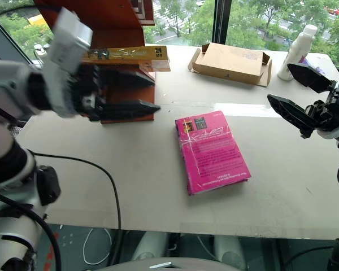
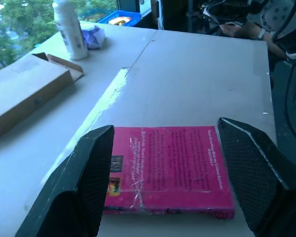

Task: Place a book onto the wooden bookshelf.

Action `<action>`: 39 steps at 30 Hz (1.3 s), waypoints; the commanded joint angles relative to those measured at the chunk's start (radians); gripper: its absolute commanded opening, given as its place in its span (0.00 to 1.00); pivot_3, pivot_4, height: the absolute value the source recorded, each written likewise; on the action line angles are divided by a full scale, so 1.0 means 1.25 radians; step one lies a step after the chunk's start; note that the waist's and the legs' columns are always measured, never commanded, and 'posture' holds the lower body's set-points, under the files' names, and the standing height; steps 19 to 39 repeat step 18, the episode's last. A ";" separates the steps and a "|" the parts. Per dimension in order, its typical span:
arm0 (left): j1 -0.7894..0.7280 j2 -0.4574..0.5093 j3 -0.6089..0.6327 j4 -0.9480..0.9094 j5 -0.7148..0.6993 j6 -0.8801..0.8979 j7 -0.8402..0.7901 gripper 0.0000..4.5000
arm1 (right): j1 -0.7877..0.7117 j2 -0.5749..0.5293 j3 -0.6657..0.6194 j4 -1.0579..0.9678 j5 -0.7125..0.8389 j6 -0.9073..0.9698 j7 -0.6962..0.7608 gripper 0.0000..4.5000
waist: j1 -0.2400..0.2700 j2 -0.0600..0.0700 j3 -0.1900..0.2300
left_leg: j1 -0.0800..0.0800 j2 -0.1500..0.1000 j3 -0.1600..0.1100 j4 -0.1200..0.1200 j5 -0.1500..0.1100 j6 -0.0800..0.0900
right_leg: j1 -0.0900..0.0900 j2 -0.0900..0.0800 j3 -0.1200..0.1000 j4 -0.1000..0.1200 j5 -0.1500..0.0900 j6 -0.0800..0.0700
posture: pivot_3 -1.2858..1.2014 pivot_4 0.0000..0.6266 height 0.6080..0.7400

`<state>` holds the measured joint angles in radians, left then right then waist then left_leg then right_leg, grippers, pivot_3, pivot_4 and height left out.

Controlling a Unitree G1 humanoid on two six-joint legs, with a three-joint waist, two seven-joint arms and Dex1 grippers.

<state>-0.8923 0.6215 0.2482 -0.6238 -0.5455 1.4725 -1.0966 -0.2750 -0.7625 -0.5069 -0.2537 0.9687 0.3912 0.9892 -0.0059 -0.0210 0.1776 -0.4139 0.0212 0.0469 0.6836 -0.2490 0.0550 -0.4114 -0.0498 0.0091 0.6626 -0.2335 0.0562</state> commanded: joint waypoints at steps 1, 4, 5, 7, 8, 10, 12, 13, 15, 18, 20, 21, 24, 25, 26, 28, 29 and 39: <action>0.196 -0.101 0.012 -0.076 0.006 -0.163 0.106 0.76 | 0.060 -0.038 -0.068 -0.010 -0.017 0.012 -0.006 1.00 | -0.003 0.002 -0.001 | 0.001 -0.001 0.001 0.000 0.000 0.000 | 0.001 -0.001 0.002 0.000 0.000 0.000 | 0.52 0.24 1.00; 0.358 -0.141 0.006 -0.049 0.002 -0.231 0.141 0.76 | 0.179 -0.078 -0.092 -0.006 -0.109 0.004 0.012 1.00 | -0.005 0.002 -0.001 | 0.001 0.000 0.001 -0.002 0.000 0.000 | -0.001 0.000 0.004 -0.001 0.000 -0.001 | 0.52 0.24 1.00; 0.389 -0.150 0.004 -0.039 0.005 -0.265 0.153 0.76 | 0.210 -0.089 -0.095 -0.003 -0.134 -0.004 0.023 1.00 | -0.002 0.002 -0.002 | 0.000 0.000 0.000 -0.002 0.000 0.000 | -0.001 0.000 0.005 -0.001 0.000 -0.001 | 0.52 0.24 1.00; 0.459 -0.139 -0.021 -0.028 0.022 -0.343 0.161 0.76 | 0.271 -0.106 -0.102 0.013 -0.179 -0.022 0.044 1.00 | 0.002 0.001 -0.001 | 0.000 0.000 -0.001 -0.003 0.000 0.000 | -0.001 -0.001 0.004 -0.002 0.000 -0.001 | 0.52 0.24 1.00; 0.503 -0.131 -0.029 -0.007 0.045 -0.393 0.168 0.76 | 0.313 -0.111 -0.107 0.023 -0.215 -0.038 0.056 1.00 | 0.004 0.002 -0.002 | 0.000 0.000 -0.001 -0.003 0.000 0.000 | -0.001 0.000 0.004 -0.002 0.000 -0.001 | 0.52 0.24 1.00; 0.597 -0.093 -0.026 0.061 0.098 -0.517 0.154 0.76 | 0.403 -0.126 -0.126 0.046 -0.286 -0.066 0.079 1.00 | 0.005 0.003 -0.002 | 0.001 -0.001 0.000 -0.003 0.000 0.000 | 0.000 -0.001 0.005 -0.002 0.000 -0.002 | 0.52 0.24 1.00; 0.650 -0.071 0.003 0.119 0.105 -0.583 0.142 0.76 | 0.446 -0.134 -0.146 0.071 -0.317 -0.078 0.086 1.00 | 0.006 0.005 -0.004 | 0.001 -0.001 0.001 -0.004 0.000 0.000 | 0.000 -0.001 0.004 -0.003 -0.002 -0.004 | 0.52 0.24 1.00; 0.681 -0.048 0.003 0.140 0.118 -0.629 0.128 0.76 | 0.460 -0.135 -0.159 0.086 -0.321 -0.084 0.088 1.00 | 0.005 0.004 -0.004 | 0.002 -0.001 0.002 -0.004 0.000 0.000 | 0.000 -0.001 0.004 -0.003 -0.002 -0.005 | 0.52 0.24 1.00; 0.720 -0.023 0.009 0.169 0.118 -0.675 0.108 0.76 | 0.480 -0.131 -0.177 0.105 -0.328 -0.088 0.093 1.00 | 0.002 0.004 -0.003 | 0.001 -0.001 0.002 -0.004 0.000 0.000 | -0.001 -0.002 0.004 -0.003 -0.002 -0.005 | 0.52 0.24 1.00; 0.751 0.001 -0.005 0.188 0.117 -0.724 0.092 0.76 | 0.500 -0.124 -0.185 0.117 -0.338 -0.101 0.106 1.00 | 0.002 0.004 -0.003 | 0.002 -0.001 0.002 -0.004 0.000 0.000 | -0.001 -0.004 0.004 -0.003 -0.001 -0.005 | 0.52 0.24 1.00; 0.751 0.001 -0.005 0.188 0.117 -0.724 0.092 0.76 | 0.500 -0.124 -0.185 0.117 -0.338 -0.101 0.106 1.00 | 0.002 0.004 -0.003 | 0.002 -0.001 0.002 -0.004 0.000 0.000 | -0.001 -0.004 0.004 -0.003 -0.001 -0.005 | 0.52 0.24 1.00; 0.751 0.001 -0.005 0.188 0.117 -0.724 0.092 0.76 | 0.500 -0.124 -0.185 0.117 -0.338 -0.101 0.106 1.00 | 0.002 0.004 -0.003 | 0.002 -0.001 0.002 -0.004 0.000 0.000 | -0.001 -0.004 0.004 -0.003 -0.001 -0.005 | 0.52 0.24 1.00; 0.751 0.001 -0.005 0.188 0.117 -0.724 0.092 0.76 | 0.500 -0.124 -0.185 0.117 -0.338 -0.101 0.106 1.00 | 0.002 0.004 -0.003 | 0.002 -0.001 0.002 -0.004 0.000 0.000 | -0.001 -0.004 0.004 -0.003 -0.001 -0.005 | 0.52 0.24 1.00; 0.751 0.001 -0.005 0.188 0.117 -0.724 0.092 0.76 | 0.500 -0.124 -0.185 0.117 -0.338 -0.101 0.106 1.00 | 0.002 0.004 -0.003 | 0.002 -0.001 0.002 -0.004 0.000 0.000 | -0.001 -0.004 0.004 -0.003 -0.001 -0.005 | 0.52 0.24 1.00; 0.751 0.001 -0.005 0.188 0.117 -0.724 0.092 0.76 | 0.500 -0.124 -0.185 0.117 -0.338 -0.101 0.106 1.00 | 0.002 0.004 -0.003 | 0.002 -0.001 0.002 -0.004 0.000 0.000 | -0.001 -0.004 0.004 -0.003 -0.001 -0.005 | 0.52 0.24 1.00; 0.751 0.001 -0.005 0.188 0.117 -0.724 0.092 0.76 | 0.500 -0.124 -0.185 0.117 -0.338 -0.101 0.106 1.00 | 0.002 0.004 -0.003 | 0.002 -0.001 0.002 -0.004 0.000 0.000 | -0.001 -0.004 0.004 -0.003 -0.001 -0.005 | 0.52 0.24 1.00; 0.751 0.001 -0.005 0.188 0.117 -0.724 0.092 0.76 | 0.500 -0.124 -0.185 0.117 -0.338 -0.101 0.106 1.00 | 0.002 0.004 -0.003 | 0.002 -0.001 0.002 -0.004 0.000 0.000 | -0.001 -0.004 0.004 -0.003 -0.001 -0.005 | 0.52 0.24 1.00; 0.751 0.001 -0.005 0.188 0.117 -0.724 0.092 0.76 | 0.500 -0.124 -0.185 0.117 -0.338 -0.101 0.106 1.00 | 0.002 0.004 -0.003 | 0.002 -0.001 0.002 -0.004 0.000 0.000 | -0.001 -0.004 0.004 -0.003 -0.001 -0.005 | 0.52 0.24 1.00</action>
